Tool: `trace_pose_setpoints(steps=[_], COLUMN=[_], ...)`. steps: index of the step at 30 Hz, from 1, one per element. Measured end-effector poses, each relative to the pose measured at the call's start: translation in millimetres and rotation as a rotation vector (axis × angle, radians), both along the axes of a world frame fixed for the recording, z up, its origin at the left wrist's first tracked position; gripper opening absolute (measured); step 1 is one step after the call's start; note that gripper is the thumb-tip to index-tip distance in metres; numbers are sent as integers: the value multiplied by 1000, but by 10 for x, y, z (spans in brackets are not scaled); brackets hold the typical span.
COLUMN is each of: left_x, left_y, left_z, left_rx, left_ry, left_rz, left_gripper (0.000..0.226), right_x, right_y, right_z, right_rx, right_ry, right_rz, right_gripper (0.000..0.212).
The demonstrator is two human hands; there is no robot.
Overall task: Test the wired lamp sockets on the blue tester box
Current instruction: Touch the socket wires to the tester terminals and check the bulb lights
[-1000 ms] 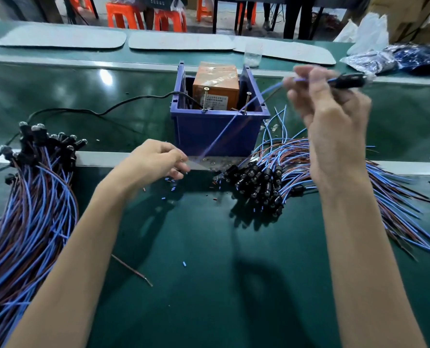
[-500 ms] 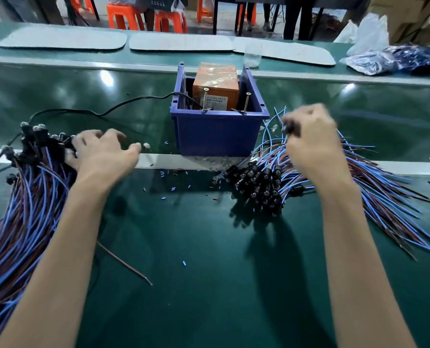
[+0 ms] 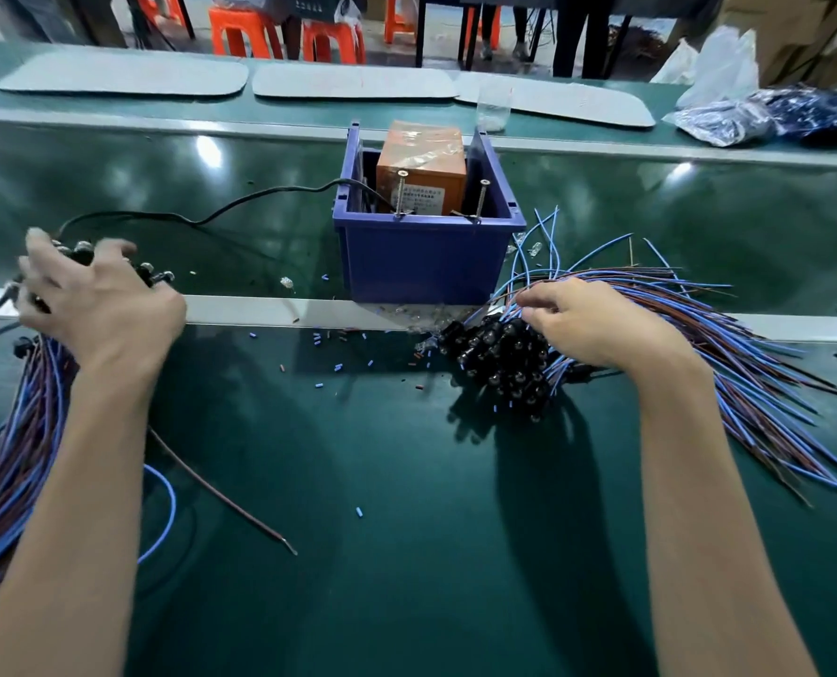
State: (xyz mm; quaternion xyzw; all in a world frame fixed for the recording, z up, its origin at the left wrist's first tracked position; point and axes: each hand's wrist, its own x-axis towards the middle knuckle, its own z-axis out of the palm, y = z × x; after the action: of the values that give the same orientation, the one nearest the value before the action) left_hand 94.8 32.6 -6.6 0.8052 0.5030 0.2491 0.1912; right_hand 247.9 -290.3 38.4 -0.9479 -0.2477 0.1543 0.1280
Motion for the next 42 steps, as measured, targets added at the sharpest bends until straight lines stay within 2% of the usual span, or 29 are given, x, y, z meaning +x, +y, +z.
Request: trace_pose_setpoints(steps=[3, 6, 11, 15, 20, 23, 25, 29, 36, 42], left_x=[-62, -63, 30, 153, 270, 306, 318, 321, 297, 310], left_y=[62, 16, -171, -399, -704, -803, -822, -856, -887, -901], left_z=[-9, 25, 20, 34, 80, 164, 219, 297, 274, 247], left_rx=[-30, 91, 173, 54, -17, 34, 79, -28, 33, 90], left_ry=[-41, -28, -180, -158, -288, -347, -360, -414, -425, -379], left_rz=[-14, -60, -123, -250, -446, -450, -457, -511, -553, -477], left_gripper=[48, 40, 32, 32, 23, 30, 42, 65, 29, 29], right_x=[3, 3, -5, -10, -14, -8, -8, -53, -209, -249], right_y=[-5, 4, 2, -4, -18, -14, -4, 41, 171, 198], right_z=[-3, -12, -1, 7, 10, 35, 57, 85, 157, 177], right_rx=[9, 22, 27, 38, 60, 97, 135, 223, 405, 461], right_ry=[10, 12, 10, 18, 17, -13, -45, -78, -62, -46], right_rz=[4, -2, 6, 5, -4, -24, -45, -57, 22, 62], right_gripper=[36, 36, 36, 34, 33, 30, 29, 28, 21, 15])
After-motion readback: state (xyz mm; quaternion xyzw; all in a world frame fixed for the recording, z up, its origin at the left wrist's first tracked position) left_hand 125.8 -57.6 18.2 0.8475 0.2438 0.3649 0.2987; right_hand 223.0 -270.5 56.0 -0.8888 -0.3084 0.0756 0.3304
